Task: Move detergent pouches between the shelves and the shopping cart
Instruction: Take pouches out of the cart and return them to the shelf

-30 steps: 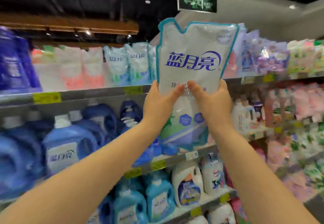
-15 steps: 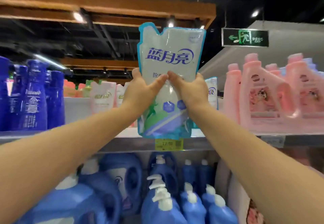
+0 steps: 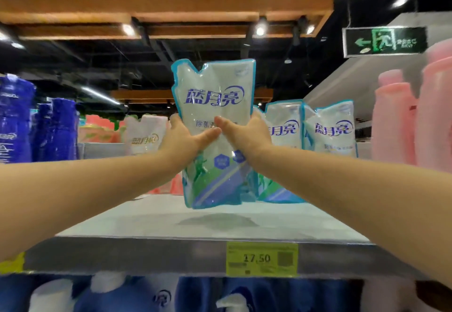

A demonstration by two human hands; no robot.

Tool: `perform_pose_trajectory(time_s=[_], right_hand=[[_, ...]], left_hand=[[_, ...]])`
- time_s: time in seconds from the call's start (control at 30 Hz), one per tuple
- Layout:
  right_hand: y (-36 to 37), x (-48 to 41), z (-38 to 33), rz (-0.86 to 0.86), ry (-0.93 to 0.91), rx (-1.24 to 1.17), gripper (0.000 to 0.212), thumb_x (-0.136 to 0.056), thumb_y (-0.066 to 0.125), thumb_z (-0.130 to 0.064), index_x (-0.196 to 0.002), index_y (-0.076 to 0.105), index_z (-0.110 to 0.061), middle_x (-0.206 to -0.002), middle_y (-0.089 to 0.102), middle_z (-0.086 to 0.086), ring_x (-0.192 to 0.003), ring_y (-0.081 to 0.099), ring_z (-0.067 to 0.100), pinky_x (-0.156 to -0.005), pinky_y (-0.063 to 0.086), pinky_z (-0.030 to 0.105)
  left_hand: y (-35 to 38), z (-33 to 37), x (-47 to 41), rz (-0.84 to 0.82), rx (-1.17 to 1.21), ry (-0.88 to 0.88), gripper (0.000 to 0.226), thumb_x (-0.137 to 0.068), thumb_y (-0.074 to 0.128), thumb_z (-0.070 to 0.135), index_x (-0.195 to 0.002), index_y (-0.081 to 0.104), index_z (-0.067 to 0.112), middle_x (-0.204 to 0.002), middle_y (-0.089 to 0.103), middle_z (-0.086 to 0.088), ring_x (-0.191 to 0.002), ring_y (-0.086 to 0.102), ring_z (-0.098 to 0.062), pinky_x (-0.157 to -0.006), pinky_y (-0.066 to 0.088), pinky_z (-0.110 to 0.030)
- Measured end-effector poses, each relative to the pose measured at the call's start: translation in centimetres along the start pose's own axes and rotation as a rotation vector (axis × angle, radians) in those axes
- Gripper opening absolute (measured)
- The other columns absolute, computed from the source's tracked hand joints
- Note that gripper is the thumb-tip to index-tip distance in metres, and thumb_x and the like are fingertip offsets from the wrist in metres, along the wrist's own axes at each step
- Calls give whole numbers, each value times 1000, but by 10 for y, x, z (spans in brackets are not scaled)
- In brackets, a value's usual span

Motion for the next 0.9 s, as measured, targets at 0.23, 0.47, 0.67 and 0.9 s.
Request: perform_pose_trajectory(time_s=[0.23,0.47,0.67,0.9], right_hand=[[12,-13,39,-41,54,109,61,-77,70,-49,-122,47,-16,-112,61,3,-72,59,11,-49,45,17],[12,-24,55,-180,178,369,78,-72,67,-60,-131,38,-18,-119,59,3,-99,57,19,-78,52,33],[6,15,43,-400,14,701,103,-80,71,-36,-145,-10,-38,-98,42,-19,-72,50,-1,-55,45,11],[32,-7,66,-506,36,966,106,-86,64,-27,-143,-24,-39,-131,46,12,-103,58,26,-80,49,31]], left_hand=[[16,-42,-14,-80,62,-51,49,-82,67,27,-111,28,18,-88,52,9,-70,52,-2,-45,41,-9],[26,-63,-33,-193,-74,-140,82,-76,69,42,-137,18,21,-104,54,3,-87,59,-17,-73,52,-31],[19,-78,-24,-356,-215,-362,115,-69,78,35,-138,-13,50,-121,51,-3,-96,57,-27,-51,54,-37],[34,-88,-37,-322,-154,-383,100,-75,75,16,-138,5,47,-127,52,-7,-105,58,-35,-72,55,-57]])
Point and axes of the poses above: each hand's wrist, its own x-axis away from the middle knuckle, its own y-axis out of the palm, z = x × y, the point moved 7 cm from there along -x, towards the middle knuckle
